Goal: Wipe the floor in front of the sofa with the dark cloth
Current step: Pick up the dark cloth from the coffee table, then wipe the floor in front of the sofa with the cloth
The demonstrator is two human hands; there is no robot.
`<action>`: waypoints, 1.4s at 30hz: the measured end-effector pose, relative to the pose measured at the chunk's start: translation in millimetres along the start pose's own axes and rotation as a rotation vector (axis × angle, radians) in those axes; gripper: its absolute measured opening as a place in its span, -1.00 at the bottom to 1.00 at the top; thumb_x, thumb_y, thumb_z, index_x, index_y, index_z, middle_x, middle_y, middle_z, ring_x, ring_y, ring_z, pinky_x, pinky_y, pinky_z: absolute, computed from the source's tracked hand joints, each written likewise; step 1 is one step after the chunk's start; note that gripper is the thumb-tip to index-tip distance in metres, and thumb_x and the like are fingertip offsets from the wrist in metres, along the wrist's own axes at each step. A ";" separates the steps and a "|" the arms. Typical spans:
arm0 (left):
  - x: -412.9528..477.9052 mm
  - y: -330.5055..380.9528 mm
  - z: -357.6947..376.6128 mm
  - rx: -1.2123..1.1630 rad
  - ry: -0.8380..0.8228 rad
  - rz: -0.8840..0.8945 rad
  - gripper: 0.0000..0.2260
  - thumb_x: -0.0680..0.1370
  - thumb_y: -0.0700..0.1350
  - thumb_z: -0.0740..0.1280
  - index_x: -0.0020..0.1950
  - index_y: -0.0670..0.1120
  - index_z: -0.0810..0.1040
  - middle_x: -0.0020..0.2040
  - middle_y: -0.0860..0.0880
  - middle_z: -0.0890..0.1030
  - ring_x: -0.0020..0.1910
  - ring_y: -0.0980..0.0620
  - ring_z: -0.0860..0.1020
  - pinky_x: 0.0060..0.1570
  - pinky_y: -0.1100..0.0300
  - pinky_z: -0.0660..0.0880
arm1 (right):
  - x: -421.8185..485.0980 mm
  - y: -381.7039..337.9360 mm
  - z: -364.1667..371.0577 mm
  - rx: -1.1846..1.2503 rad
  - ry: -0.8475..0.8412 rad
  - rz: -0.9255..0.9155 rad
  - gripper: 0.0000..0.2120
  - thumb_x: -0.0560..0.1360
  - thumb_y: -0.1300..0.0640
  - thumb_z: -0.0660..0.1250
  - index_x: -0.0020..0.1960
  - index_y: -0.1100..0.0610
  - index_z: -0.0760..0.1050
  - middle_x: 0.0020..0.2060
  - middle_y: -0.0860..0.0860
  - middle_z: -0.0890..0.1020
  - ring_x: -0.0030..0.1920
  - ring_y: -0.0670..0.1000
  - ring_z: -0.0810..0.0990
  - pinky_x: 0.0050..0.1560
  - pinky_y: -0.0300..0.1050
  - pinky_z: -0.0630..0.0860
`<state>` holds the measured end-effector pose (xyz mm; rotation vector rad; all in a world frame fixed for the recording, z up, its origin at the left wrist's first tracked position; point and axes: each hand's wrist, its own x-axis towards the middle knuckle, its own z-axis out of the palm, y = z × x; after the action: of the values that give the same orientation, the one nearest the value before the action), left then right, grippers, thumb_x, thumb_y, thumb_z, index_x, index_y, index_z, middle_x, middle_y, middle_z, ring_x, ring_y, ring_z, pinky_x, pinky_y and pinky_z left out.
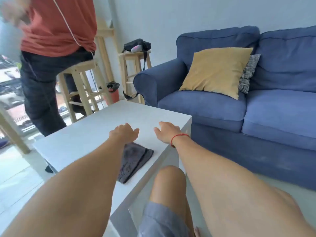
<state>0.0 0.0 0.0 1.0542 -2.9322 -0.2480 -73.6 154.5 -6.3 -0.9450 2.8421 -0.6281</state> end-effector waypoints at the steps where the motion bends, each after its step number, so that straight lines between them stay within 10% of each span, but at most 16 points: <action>1: -4.3 -14.3 3.1 0.014 -0.039 -0.034 -0.44 0.56 0.20 0.05 0.41 -0.14 0.31 0.39 -0.13 0.40 0.34 -0.16 0.39 0.26 -0.02 0.32 | -3.3 -9.5 12.0 -0.012 -0.048 -0.009 -0.57 0.62 -0.06 0.03 0.29 0.20 0.41 0.28 0.18 0.52 0.27 0.22 0.47 0.25 0.10 0.35; 7: -15.0 -59.4 41.1 0.067 -0.092 -0.037 -0.46 0.55 0.19 0.11 0.32 -0.19 0.43 0.28 -0.21 0.49 0.23 -0.22 0.46 0.20 -0.02 0.42 | -19.2 -36.2 59.6 -0.142 -0.136 -0.001 -0.30 0.38 -0.38 0.28 0.26 0.14 0.47 0.24 0.14 0.56 0.24 0.19 0.51 0.20 0.03 0.41; 15: -14.1 -41.3 32.5 0.003 -0.105 0.010 -0.52 0.58 0.10 0.15 0.32 -0.23 0.38 0.26 -0.19 0.50 0.20 -0.19 0.48 0.12 0.03 0.42 | -16.4 -31.8 41.0 0.182 -0.238 0.075 -0.61 0.50 -0.06 0.31 0.17 0.20 0.49 0.12 0.17 0.60 0.13 0.19 0.58 0.01 -0.08 0.43; 19: -13.2 -4.1 33.0 -0.227 -0.022 0.029 -0.49 0.58 0.12 0.15 0.33 -0.26 0.35 0.23 -0.22 0.51 0.15 -0.19 0.49 0.03 0.04 0.40 | -17.0 -7.3 25.1 0.603 -0.041 0.172 -0.91 0.52 0.10 0.33 -0.09 0.11 0.47 -0.09 0.13 0.53 -0.01 0.15 0.55 -0.01 -0.04 0.45; 23: -13.7 56.5 29.7 -0.475 -0.060 0.079 -0.44 0.57 0.15 0.13 0.39 -0.24 0.29 0.31 -0.22 0.45 0.24 -0.21 0.44 0.15 0.01 0.38 | -21.0 31.6 5.2 0.893 0.273 0.376 -0.68 0.56 0.11 0.29 0.24 0.27 0.49 0.11 0.16 0.60 0.20 0.20 0.55 0.06 -0.12 0.44; 42: -19.6 299.5 231.6 -0.699 -0.470 0.138 -0.59 0.56 -0.03 0.13 0.31 -0.26 0.35 0.27 -0.24 0.48 0.25 -0.23 0.44 0.22 0.00 0.37 | -58.9 303.0 58.4 0.640 0.433 0.789 -0.81 0.56 0.20 0.24 0.13 0.23 0.50 0.14 0.21 0.61 0.17 0.24 0.54 0.15 -0.04 0.46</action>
<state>-189.8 273.2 -181.7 0.7444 -2.8338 -1.5530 -182.8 388.3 -185.6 0.4343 2.6509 -1.5721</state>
